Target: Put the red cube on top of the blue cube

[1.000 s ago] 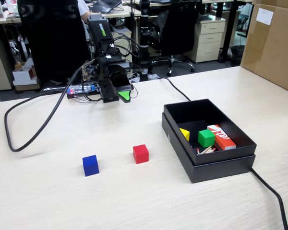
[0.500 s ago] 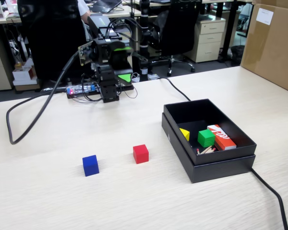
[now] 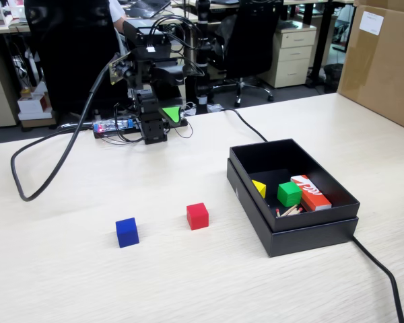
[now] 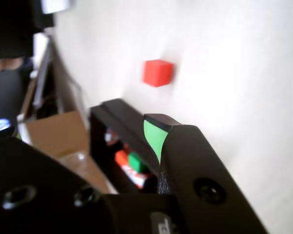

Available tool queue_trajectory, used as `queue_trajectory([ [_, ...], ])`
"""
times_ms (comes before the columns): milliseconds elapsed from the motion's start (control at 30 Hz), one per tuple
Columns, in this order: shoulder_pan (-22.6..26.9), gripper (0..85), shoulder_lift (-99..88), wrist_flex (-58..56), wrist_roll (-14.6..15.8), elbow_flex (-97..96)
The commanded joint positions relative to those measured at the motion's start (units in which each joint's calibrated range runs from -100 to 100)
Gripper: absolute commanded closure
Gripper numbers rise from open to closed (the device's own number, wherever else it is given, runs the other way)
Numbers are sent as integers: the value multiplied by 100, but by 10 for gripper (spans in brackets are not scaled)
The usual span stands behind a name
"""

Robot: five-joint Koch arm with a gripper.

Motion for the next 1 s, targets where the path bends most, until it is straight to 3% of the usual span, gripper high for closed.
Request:
queue_trajectory([
  [0,5,352,90,-562,0,314],
  [233,93,366,893,-2315,54,1284],
  [567,49,374,1639,-2618,73,1646],
  [967,10,395,2683,-3888,347,2444],
])
